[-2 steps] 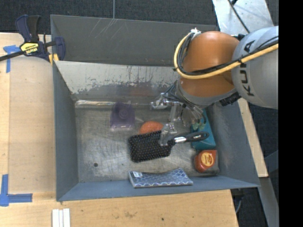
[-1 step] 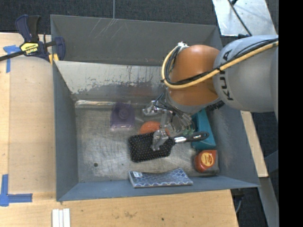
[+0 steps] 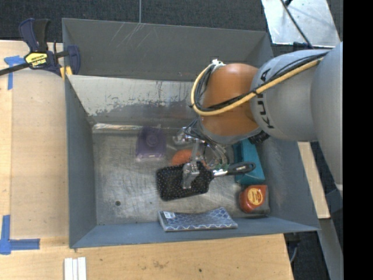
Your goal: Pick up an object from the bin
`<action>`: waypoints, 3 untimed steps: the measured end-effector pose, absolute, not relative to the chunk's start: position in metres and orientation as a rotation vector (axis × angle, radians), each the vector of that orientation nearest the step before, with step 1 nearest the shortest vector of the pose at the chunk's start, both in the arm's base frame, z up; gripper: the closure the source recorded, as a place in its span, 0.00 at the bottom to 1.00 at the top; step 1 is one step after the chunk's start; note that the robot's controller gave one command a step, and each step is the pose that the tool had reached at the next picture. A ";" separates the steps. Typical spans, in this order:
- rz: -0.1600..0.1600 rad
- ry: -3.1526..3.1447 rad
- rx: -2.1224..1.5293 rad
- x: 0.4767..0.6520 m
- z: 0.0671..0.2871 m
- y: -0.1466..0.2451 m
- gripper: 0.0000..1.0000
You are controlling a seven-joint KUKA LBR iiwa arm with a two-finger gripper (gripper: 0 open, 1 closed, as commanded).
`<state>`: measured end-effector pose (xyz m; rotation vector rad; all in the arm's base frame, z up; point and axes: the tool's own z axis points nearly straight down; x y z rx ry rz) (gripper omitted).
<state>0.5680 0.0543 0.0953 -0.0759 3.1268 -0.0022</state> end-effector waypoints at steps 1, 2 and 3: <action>-0.002 3.148 -0.032 0.563 0.094 0.055 1.00; -0.002 3.148 -0.032 0.563 0.094 0.055 1.00; 0.000 3.150 0.053 0.564 0.092 0.054 1.00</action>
Offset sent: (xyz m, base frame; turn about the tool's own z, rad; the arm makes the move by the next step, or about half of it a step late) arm 0.0000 0.0000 0.0000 0.0000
